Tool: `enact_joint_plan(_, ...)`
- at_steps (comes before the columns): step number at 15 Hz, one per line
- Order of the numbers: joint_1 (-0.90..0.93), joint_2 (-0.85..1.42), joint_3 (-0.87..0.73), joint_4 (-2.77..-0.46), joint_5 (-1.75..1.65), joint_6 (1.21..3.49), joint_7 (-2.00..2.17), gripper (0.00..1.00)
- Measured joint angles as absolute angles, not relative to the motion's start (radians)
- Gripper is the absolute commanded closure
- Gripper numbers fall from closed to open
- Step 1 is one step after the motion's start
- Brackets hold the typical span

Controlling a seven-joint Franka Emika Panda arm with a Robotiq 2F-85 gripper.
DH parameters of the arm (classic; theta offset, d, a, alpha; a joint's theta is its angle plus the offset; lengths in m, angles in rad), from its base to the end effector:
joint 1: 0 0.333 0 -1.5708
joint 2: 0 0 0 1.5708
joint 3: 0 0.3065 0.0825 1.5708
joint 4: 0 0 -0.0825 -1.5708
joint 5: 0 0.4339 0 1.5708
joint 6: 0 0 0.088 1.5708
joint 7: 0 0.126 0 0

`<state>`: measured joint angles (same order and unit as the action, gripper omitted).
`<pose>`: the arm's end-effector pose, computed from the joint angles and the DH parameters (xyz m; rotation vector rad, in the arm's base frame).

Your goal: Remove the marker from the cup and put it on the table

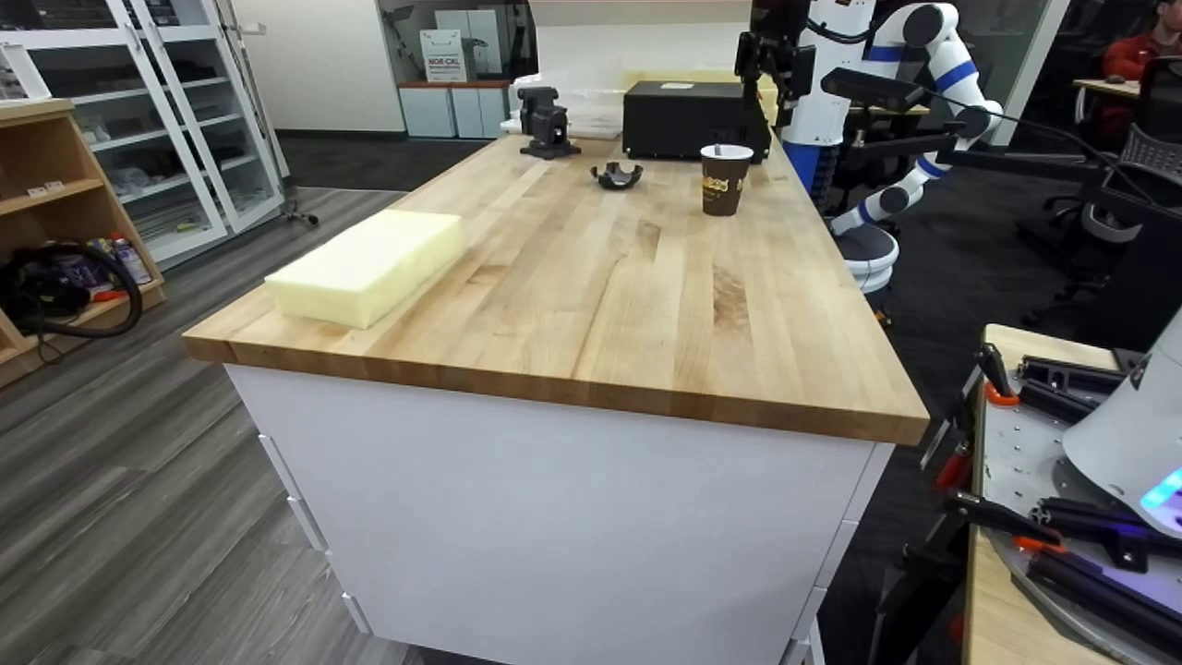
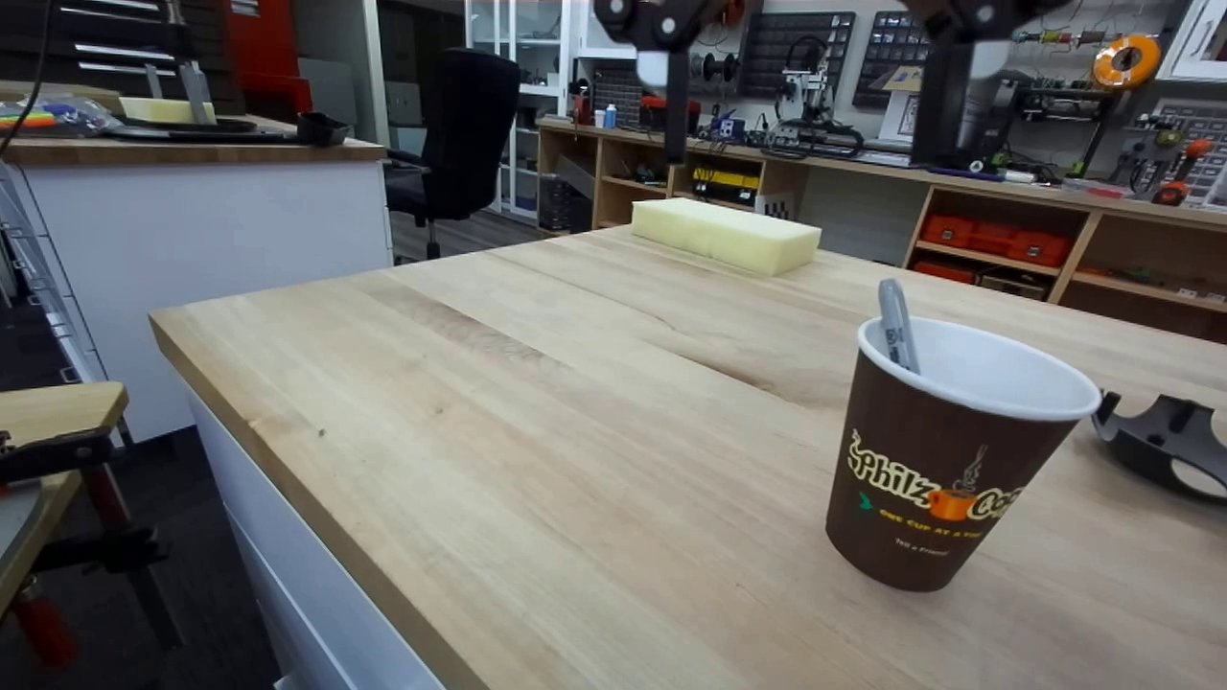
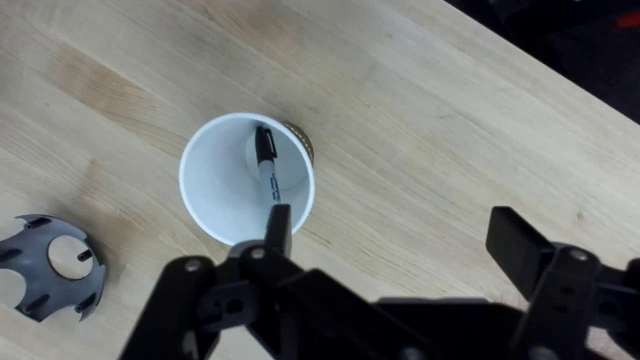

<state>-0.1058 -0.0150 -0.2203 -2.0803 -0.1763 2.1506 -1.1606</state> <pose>0.5631 -0.2012 0.3899 2.6622 1.3270 -0.0564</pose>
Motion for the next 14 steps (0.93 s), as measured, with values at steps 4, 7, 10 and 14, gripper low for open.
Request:
enact_joint_plan(4,-0.136,0.054,-0.22,-2.014,-0.165,2.173,-1.2,0.0)
enact_joint_plan(7,-0.147,0.109,-0.215,-1.968,-0.124,2.2,-1.237,0.04)
enact_joint_plan(10,-0.153,0.157,-0.203,-1.925,-0.077,2.217,-1.27,0.3)
enact_joint_plan(14,-0.162,0.2,-0.179,-1.882,-0.047,2.221,-1.292,0.48)
